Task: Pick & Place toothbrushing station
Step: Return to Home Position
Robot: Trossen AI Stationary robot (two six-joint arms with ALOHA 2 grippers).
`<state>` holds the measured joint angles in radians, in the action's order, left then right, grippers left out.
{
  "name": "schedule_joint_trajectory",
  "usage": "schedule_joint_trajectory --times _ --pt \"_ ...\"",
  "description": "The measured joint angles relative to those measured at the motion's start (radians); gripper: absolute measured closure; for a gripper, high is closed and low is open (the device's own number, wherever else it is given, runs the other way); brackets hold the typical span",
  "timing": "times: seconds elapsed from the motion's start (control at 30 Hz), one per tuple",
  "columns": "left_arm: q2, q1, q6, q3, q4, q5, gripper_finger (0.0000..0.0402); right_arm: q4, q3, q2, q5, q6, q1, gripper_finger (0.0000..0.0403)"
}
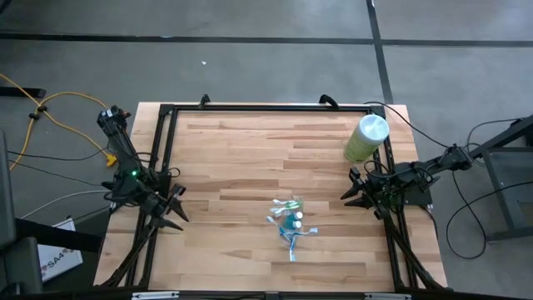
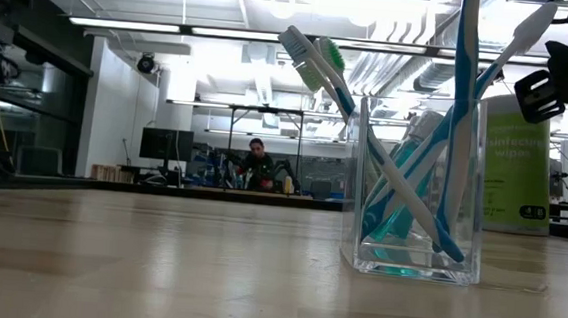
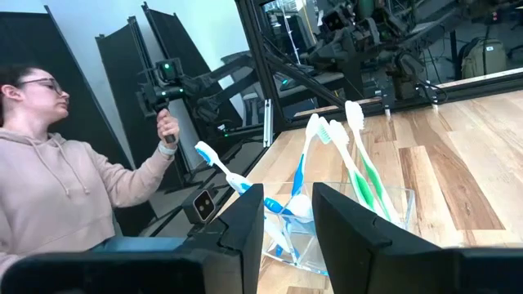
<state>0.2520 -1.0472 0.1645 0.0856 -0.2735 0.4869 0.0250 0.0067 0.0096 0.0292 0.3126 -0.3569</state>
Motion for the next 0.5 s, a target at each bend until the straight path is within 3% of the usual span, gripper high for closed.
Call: schedule_joint_trajectory --times 0.17,0.27,0.5 --pt "-0.035 -0.017 0.030 -0.072 -0.059 -0.065 0.0270 0.001 0.000 0.000 0.000 0.000 0.000 0.0305" --pt "-0.036 -0.023 0.041 -0.073 -0.046 -0.129 0.0270 0.001 0.000 0.000 0.000 0.000 0.000 0.0305" --pt "-0.034 -0.032 0.024 -0.075 0.055 -0.166 0.0270 0.001 0.000 0.000 -0.002 0.000 0.000 0.0305"
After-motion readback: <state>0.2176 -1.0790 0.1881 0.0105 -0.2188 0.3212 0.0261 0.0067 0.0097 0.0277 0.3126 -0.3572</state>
